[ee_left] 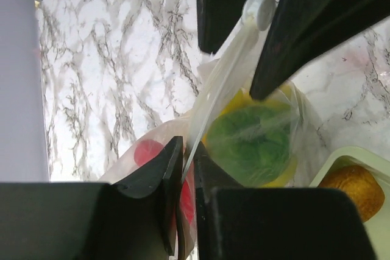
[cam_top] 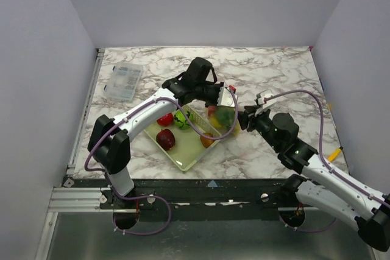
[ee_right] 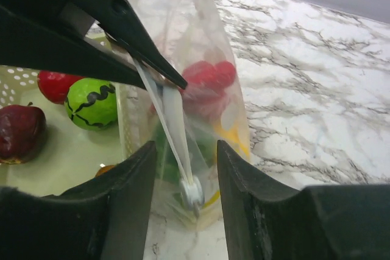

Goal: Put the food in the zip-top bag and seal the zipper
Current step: Adjust the zipper food storage bag at the center of the board.

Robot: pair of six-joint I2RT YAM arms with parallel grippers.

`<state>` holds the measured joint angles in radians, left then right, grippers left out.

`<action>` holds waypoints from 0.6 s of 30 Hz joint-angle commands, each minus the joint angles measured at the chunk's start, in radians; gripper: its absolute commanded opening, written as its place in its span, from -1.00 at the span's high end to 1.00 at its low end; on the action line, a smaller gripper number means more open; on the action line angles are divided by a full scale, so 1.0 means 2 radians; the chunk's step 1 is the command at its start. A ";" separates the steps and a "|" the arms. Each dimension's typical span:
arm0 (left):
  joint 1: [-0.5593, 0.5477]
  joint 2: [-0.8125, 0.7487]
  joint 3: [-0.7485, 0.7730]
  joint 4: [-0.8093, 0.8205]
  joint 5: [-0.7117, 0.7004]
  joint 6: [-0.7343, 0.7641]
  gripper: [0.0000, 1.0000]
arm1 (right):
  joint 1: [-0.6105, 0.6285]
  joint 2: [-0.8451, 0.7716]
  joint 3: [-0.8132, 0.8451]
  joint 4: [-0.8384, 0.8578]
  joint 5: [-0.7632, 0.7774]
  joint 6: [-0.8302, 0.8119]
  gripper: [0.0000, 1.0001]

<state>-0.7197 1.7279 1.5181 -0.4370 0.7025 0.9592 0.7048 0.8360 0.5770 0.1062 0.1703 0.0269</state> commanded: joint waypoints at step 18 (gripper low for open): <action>0.005 -0.062 -0.050 0.085 -0.007 -0.074 0.76 | -0.003 -0.087 -0.121 0.136 0.035 0.058 0.22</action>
<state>-0.7189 1.6455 1.4162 -0.2764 0.6888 0.8261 0.7044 0.6636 0.3626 0.3164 0.2451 0.1310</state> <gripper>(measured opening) 0.126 0.364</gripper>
